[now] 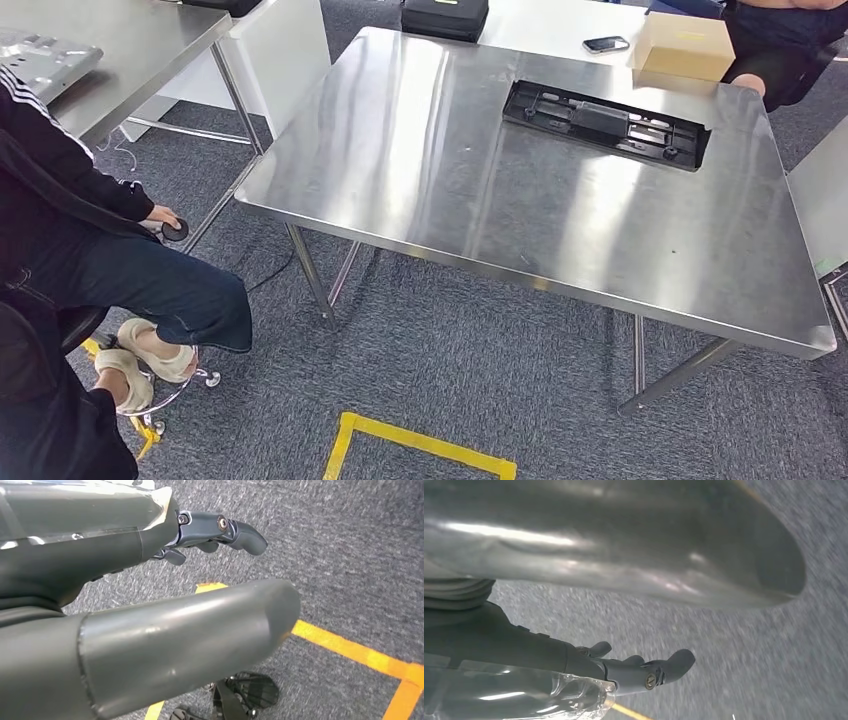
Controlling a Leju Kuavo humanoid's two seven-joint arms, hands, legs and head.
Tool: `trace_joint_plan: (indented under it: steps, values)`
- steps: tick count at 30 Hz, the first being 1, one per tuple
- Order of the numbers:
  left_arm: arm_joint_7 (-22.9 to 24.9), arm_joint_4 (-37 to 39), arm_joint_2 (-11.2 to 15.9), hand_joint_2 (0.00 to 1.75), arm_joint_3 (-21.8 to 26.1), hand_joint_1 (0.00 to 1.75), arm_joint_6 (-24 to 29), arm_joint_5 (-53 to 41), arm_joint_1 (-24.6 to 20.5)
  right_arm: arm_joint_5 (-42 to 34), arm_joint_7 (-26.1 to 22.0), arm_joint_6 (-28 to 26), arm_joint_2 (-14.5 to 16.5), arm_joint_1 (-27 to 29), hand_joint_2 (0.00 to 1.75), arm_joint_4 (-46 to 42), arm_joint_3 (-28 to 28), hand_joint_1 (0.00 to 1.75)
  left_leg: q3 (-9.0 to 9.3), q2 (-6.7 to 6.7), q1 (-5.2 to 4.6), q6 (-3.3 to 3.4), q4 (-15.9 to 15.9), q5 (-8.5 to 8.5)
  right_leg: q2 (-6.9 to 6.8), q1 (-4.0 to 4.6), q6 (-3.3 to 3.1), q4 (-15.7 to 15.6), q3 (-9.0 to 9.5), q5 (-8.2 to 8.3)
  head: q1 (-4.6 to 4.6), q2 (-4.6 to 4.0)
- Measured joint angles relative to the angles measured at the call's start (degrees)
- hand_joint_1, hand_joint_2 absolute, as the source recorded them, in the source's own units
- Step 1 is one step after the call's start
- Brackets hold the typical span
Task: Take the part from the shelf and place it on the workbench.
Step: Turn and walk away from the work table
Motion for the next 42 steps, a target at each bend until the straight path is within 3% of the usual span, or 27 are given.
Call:
trace_joint_plan:
  steps: [2,3,5,6,7,8,9,11,13,15,17,19,21,23,24,26,28,30,32,33,35,36,37,38,39,41,42]
  values:
    - [0.0,0.0,0.0,0.0,0.2,0.0,0.0,0.0,0.1,0.0,0.6,0.4,0.5,-0.2,0.0,1.2,0.0,0.0,-0.61,-0.21,0.19,-0.59,1.0,-0.99,-0.13,-0.55,-1.04,0.0,-0.76,0.59,-0.1,0.0]
    - [0.0,0.0,0.0,0.0,0.2,0.0,0.1,0.0,0.1,0.3,1.2,0.7,0.7,-0.4,0.0,1.7,0.0,0.0,-1.27,-0.34,0.3,-0.88,2.6,-2.78,-0.21,-0.79,-1.77,0.0,-1.18,1.02,-0.2,0.0]
    - [0.3,0.0,0.0,0.0,0.4,0.0,0.2,0.0,0.1,1.7,4.2,1.6,1.2,-0.6,0.0,2.6,0.0,0.0,-3.29,-0.49,0.52,-1.38,8.9,-8.2,-0.42,-0.75,-2.88,0.0,-2.17,1.85,-0.39,0.0]
    - [0.5,0.0,-0.1,0.0,0.6,0.0,0.2,0.0,0.1,3.0,6.4,2.0,1.5,-0.6,0.0,3.0,0.2,0.0,-4.19,-0.5,0.62,-1.59,12.6,-10.3,-0.52,-0.62,-3.1,0.1,-2.68,2.22,-0.44,0.0]
    - [0.6,0.0,-0.1,0.0,0.6,0.0,0.2,0.0,0.1,4.4,8.8,2.3,1.9,-0.6,0.0,3.4,0.5,0.0,-4.52,-0.5,0.73,-1.74,15.2,-11.26,-0.6,-0.5,-3.15,0.2,-3.16,2.61,-0.44,0.0]
    - [0.7,0.0,-0.1,0.0,0.7,0.0,0.2,0.0,0.1,5.6,10.8,2.3,2.4,-0.7,0.0,3.8,0.9,0.0,-4.01,-0.49,0.83,-1.83,16.1,-11.01,-0.64,-0.42,-3.09,0.4,-3.65,2.97,-0.45,0.0]
    - [0.8,0.0,-0.1,0.0,0.7,0.0,0.2,0.0,0.1,6.5,12.2,2.2,2.9,-0.7,0.0,4.1,1.3,0.0,-2.41,-0.49,0.92,-1.86,14.7,-9.79,-0.64,-0.39,-2.96,0.7,-4.17,3.25,-0.46,0.0]
    - [0.8,-0.1,-0.1,0.0,0.7,0.0,0.2,-0.2,0.0,7.5,13.2,1.8,3.9,-0.7,0.0,4.5,2.0,0.0,2.86,-0.56,1.06,-1.78,7.4,-7.37,-0.59,-0.4,-2.64,1.6,-5.23,3.63,-0.5,0.0]
    - [0.8,-0.1,-0.1,0.0,0.7,0.0,0.2,-0.4,-0.2,8.3,13.3,1.1,4.7,-0.8,0.0,4.7,2.7,0.0,6.25,-0.81,0.93,-1.38,1.7,-6.8,-0.57,-0.2,-2.03,2.3,-6.11,4.03,-0.47,0.0]
    - [0.8,-0.3,-0.2,0.0,0.7,0.0,0.2,-0.6,-0.3,8.8,13.1,0.2,5.2,-1.1,0.0,4.8,3.2,0.0,6.23,-0.95,0.55,-0.72,0.7,-6.74,-0.56,-0.06,-1.09,2.5,-6.56,4.66,-0.44,0.0]
    - [1.0,-0.4,-0.3,0.0,0.8,0.0,0.1,-0.5,-0.4,9.0,12.8,-0.8,5.4,-1.2,0.0,4.8,3.5,0.0,5.41,-0.71,0.58,0.43,0.5,-5.93,-0.47,-0.08,-0.48,3.1,-7.14,4.33,-0.45,0.0]
    - [1.1,-0.7,-0.5,0.0,0.8,0.0,0.0,-0.2,-0.5,9.0,12.7,-1.7,5.5,-1.3,0.0,4.8,3.6,0.0,4.19,-0.41,0.72,1.58,0.2,-4.77,-0.36,-0.05,-0.91,7.3,-8.88,0.9,-0.18,0.0]
    - [1.4,-0.9,-0.6,0.0,0.9,0.0,0.0,-0.1,-0.6,8.8,12.7,-2.5,5.7,-1.4,0.0,4.8,3.6,0.0,2.66,-0.21,0.54,1.92,0.2,-3.65,-0.32,-0.07,-1.48,14.7,-11.19,-3.81,0.11,0.0]
    - [1.7,-1.1,-0.7,0.0,1.0,0.0,0.0,-0.1,-0.6,8.6,12.7,-3.0,5.8,-1.4,0.0,4.8,3.6,0.0,1.12,-0.02,0.37,1.88,0.3,-2.42,-0.32,-0.06,-0.93,19.0,-11.21,-5.18,0.14,0.0]
    - [1.8,-1.1,-0.8,0.0,1.1,0.0,0.0,-0.1,-0.6,8.6,12.7,-3.2,5.9,-1.4,0.0,4.8,3.6,0.0,0.46,0.05,0.33,1.8,0.3,-1.82,-0.32,-0.06,-0.37,18.3,-9.75,-4.33,0.17,0.0]
    - [1.8,-1.1,-1.0,0.0,1.1,0.0,0.0,-0.2,-0.6,8.3,12.6,-3.6,5.9,-1.5,0.0,4.8,3.6,0.0,-0.53,0.09,0.32,1.53,0.4,-0.71,-0.33,-0.02,0.33,11.2,-4.27,-1.78,0.2,0.0]
    - [1.8,-1.3,-1.1,0.0,1.1,0.0,0.2,-0.3,-0.6,8.1,12.5,-4.2,5.9,-1.7,0.0,4.8,3.6,0.0,-1.22,0.13,0.2,0.97,0.4,0.38,-0.32,0.34,-0.16,2.5,1.21,-1.3,0.13,0.0]
    - [1.8,-1.4,-1.3,0.0,1.1,0.0,0.3,-0.5,-0.6,7.8,12.2,-4.9,5.9,-1.9,0.0,4.7,3.5,0.0,-1.52,0.22,0.15,0.29,0.2,1.48,-0.31,0.8,-1.0,-1.1,2.89,-1.67,0.1,0.0]
    - [1.9,-1.5,-1.3,0.0,1.1,0.0,0.5,-0.6,-0.6,7.5,11.9,-5.3,6.0,-1.8,0.0,4.7,3.5,0.0,-2.01,0.11,0.27,-0.38,0.3,1.63,-0.41,0.46,-1.99,-1.1,1.86,-0.81,0.14,0.0]
    - [1.9,-1.5,-1.3,0.0,1.1,0.0,0.6,-0.6,-0.6,7.4,11.8,-5.4,6.0,-1.9,0.0,4.7,3.4,0.0,-2.53,-0.02,0.36,-0.69,1.3,0.23,-0.51,0.23,-2.71,-1.1,1.24,-0.2,0.02,0.0]
    - [2.0,-1.5,-1.4,0.0,1.2,0.0,0.8,-0.7,-0.5,7.3,11.6,-5.5,6.0,-1.9,0.0,4.7,3.3,0.0,-4.14,-0.31,0.61,-1.24,6.4,-5.44,-0.7,-0.04,-3.75,-1.0,-0.18,1.11,-0.23,0.0]
    - [2.0,-1.6,-1.4,0.0,1.2,0.0,0.8,-0.8,-0.5,7.3,11.5,-5.6,6.1,-1.9,0.0,4.7,3.3,0.0,-4.96,-0.38,0.73,-1.5,10.2,-8.32,-0.76,0.01,-3.99,-1.0,-0.95,1.72,-0.34,0.0]
    - [2.0,-1.6,-1.4,0.0,1.2,0.0,0.8,-0.8,-0.6,7.2,11.5,-5.6,6.1,-1.9,0.0,4.7,3.2,0.0,-5.53,-0.44,0.82,-1.75,13.8,-10.04,-0.83,0.06,-3.96,-0.8,-1.7,2.28,-0.36,0.0]
    - [2.0,-1.6,-1.4,0.0,1.2,0.0,0.8,-1.0,-0.6,7.1,11.3,-5.7,6.2,-1.8,0.0,4.7,3.1,0.0,-5.47,-0.48,0.92,-1.95,16.2,-10.26,-0.89,0.09,-3.83,-0.5,-2.49,2.78,-0.37,0.0]
    - [2.0,-1.6,-1.4,0.0,1.2,0.0,0.8,-1.1,-0.6,6.8,11.1,-5.7,6.2,-1.8,0.0,4.7,3.1,0.0,-4.69,-0.48,1.05,-2.08,17.0,-9.34,-0.92,0.07,-3.67,-0.1,-3.3,3.2,-0.39,0.0]
    - [1.9,-1.6,-1.4,0.0,1.2,0.0,0.6,-1.3,-0.6,5.9,10.3,-5.9,6.2,-1.9,0.0,4.7,2.7,0.0,0.05,-0.49,1.36,-2.17,12.2,-6.41,-0.9,-0.03,-3.19,1.2,-5.0,3.79,-0.44,0.0]
    - [1.9,-1.6,-1.4,0.0,1.2,0.0,0.5,-1.4,-0.7,5.3,9.8,-5.9,6.2,-1.9,0.0,4.6,2.5,0.0,3.01,-0.58,1.43,-2.14,8.2,-6.14,-0.89,0.03,-2.94,1.9,-5.78,3.99,-0.46,0.0]
